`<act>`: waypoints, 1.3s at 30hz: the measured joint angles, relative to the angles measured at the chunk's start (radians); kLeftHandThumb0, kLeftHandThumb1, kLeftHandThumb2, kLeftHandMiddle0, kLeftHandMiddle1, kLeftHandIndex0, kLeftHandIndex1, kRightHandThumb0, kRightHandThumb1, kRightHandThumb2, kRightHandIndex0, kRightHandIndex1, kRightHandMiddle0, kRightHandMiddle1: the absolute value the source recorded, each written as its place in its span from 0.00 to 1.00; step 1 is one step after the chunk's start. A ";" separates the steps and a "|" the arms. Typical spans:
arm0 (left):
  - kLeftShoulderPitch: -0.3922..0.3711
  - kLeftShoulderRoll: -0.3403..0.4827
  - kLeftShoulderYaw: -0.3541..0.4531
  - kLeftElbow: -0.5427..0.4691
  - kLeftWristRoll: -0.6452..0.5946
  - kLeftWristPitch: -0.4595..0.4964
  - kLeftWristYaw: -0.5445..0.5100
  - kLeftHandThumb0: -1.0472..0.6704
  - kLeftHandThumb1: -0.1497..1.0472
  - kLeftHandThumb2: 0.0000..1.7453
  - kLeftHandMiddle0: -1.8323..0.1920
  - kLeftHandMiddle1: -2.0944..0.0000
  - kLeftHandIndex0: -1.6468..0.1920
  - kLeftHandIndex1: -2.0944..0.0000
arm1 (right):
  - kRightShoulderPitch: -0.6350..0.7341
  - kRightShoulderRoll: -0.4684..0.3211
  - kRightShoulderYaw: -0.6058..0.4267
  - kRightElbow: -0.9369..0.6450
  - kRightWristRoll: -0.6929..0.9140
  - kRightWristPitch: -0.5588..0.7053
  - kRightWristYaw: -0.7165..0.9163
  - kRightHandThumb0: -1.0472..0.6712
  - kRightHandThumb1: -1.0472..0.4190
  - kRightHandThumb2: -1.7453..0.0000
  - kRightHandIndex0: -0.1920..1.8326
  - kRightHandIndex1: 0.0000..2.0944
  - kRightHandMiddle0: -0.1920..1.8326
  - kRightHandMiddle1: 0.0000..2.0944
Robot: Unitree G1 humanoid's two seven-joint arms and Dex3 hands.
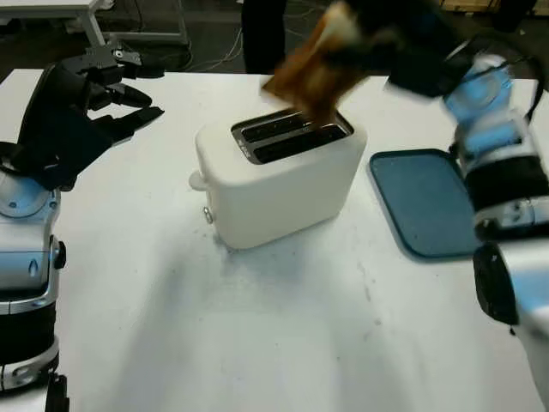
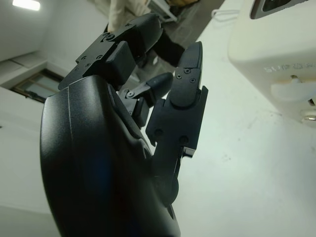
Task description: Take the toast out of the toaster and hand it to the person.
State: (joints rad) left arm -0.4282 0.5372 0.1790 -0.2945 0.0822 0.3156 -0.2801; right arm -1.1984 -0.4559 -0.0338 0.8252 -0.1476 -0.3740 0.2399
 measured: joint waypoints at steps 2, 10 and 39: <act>0.001 0.000 0.000 0.000 0.000 0.000 0.000 0.47 0.89 0.05 0.68 0.56 0.59 0.77 | -0.027 -0.006 -0.044 0.024 0.052 0.028 0.007 0.31 0.09 0.89 0.63 0.83 0.54 0.83; 0.008 0.000 0.000 0.000 0.000 0.000 0.000 0.48 0.89 0.05 0.68 0.56 0.59 0.77 | -0.067 -0.055 -0.175 0.107 0.178 0.136 -0.024 0.38 0.09 0.89 0.67 0.83 0.54 0.83; 0.016 0.000 0.000 0.009 -0.007 -0.014 0.000 0.48 0.89 0.05 0.69 0.55 0.58 0.77 | 0.003 0.054 -0.118 0.497 0.073 0.223 -0.394 0.51 0.09 0.85 0.48 0.83 0.34 0.61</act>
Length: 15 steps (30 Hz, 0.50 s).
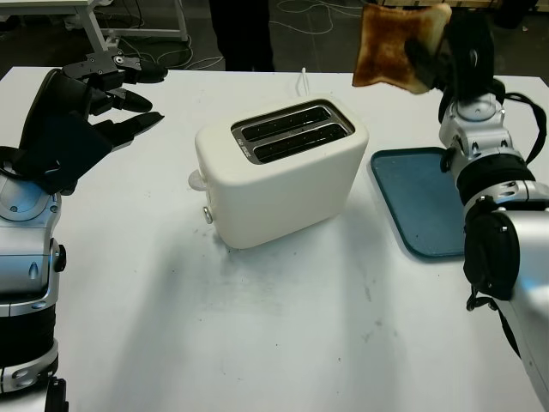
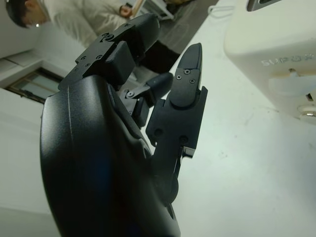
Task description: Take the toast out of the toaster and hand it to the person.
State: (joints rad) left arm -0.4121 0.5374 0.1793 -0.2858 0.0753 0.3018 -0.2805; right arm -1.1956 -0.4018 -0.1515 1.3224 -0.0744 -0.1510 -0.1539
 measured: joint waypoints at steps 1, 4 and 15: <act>0.000 0.000 0.000 0.000 0.000 0.000 0.000 0.48 0.89 0.05 0.68 0.55 0.58 0.77 | 0.003 0.003 0.000 0.002 -0.001 0.008 -0.003 0.51 0.09 0.84 0.47 0.83 0.33 0.63; 0.000 0.000 -0.001 0.000 0.000 0.001 0.000 0.48 0.89 0.05 0.69 0.55 0.59 0.77 | 0.010 0.011 0.005 0.011 -0.011 0.032 -0.017 0.52 0.09 0.81 0.44 0.83 0.27 0.81; 0.000 0.000 -0.001 0.001 0.000 0.006 -0.001 0.48 0.89 0.05 0.69 0.55 0.59 0.77 | 0.027 0.014 0.005 0.015 -0.032 0.064 -0.034 0.55 0.09 0.80 0.43 0.83 0.24 0.83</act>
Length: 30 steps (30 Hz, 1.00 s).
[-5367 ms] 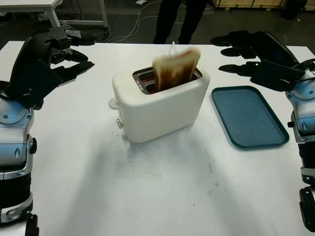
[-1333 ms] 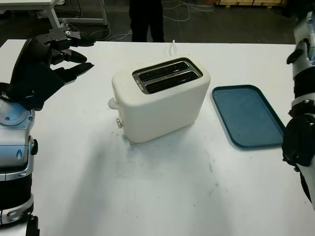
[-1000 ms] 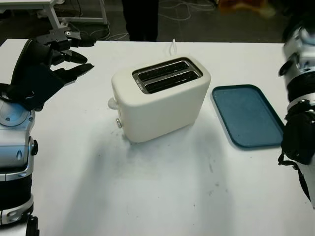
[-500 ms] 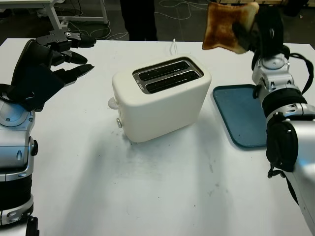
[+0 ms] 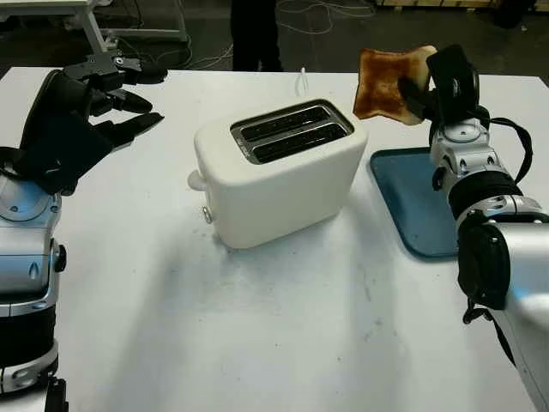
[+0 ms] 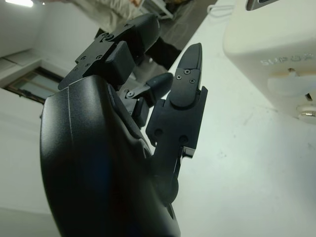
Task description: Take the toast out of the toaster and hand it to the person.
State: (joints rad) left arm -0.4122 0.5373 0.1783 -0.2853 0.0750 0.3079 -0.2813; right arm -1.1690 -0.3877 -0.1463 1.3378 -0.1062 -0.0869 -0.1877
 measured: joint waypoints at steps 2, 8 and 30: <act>0.000 0.000 0.000 0.001 0.000 -0.001 0.000 0.48 0.89 0.05 0.69 0.55 0.59 0.77 | 0.000 0.000 -0.001 0.000 0.000 0.000 0.001 0.56 0.09 0.80 0.43 0.83 0.24 0.83; 0.000 0.000 -0.001 0.004 0.002 -0.006 0.000 0.49 0.89 0.05 0.69 0.55 0.59 0.76 | 0.000 0.004 -0.006 0.000 0.002 0.000 0.001 0.56 0.09 0.81 0.43 0.83 0.25 0.83; 0.000 -0.003 0.001 0.006 -0.001 0.002 0.000 0.49 0.89 0.05 0.70 0.54 0.59 0.76 | 0.000 0.011 -0.026 0.000 0.005 0.000 0.001 0.56 0.09 0.82 0.44 0.83 0.24 0.83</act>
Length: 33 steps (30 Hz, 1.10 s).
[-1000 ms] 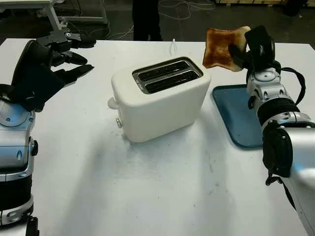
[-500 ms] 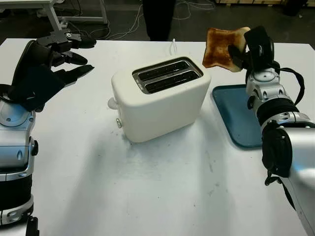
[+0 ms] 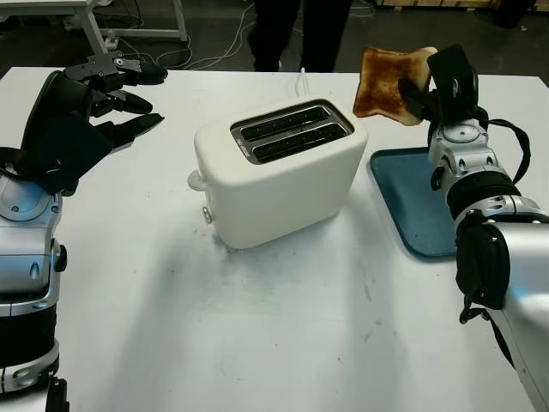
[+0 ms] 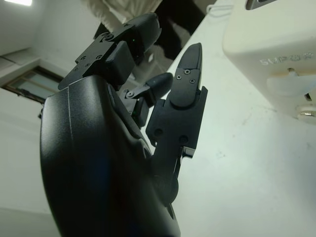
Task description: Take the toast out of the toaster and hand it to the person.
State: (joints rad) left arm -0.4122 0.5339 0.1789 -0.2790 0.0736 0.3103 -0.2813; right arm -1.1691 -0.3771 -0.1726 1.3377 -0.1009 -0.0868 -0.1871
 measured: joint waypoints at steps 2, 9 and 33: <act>0.000 0.000 0.000 0.000 0.000 -0.001 0.000 0.48 0.89 0.05 0.70 0.54 0.59 0.76 | 0.000 0.000 0.000 0.000 0.000 0.000 0.000 0.56 0.09 0.82 0.45 0.83 0.26 0.83; 0.000 -0.001 0.000 0.000 0.000 -0.003 0.000 0.48 0.89 0.05 0.69 0.54 0.59 0.76 | 0.000 0.000 0.012 0.000 -0.009 0.000 0.000 0.56 0.09 0.82 0.43 0.83 0.25 0.83; 0.000 -0.011 0.001 -0.007 0.000 0.001 0.000 0.48 0.89 0.05 0.70 0.54 0.60 0.76 | 0.000 0.001 0.012 0.000 -0.015 0.000 0.008 0.57 0.09 0.82 0.44 0.83 0.25 0.83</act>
State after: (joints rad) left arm -0.4118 0.5231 0.1798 -0.2864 0.0741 0.3113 -0.2810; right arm -1.1692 -0.3766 -0.1609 1.3377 -0.1157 -0.0869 -0.1793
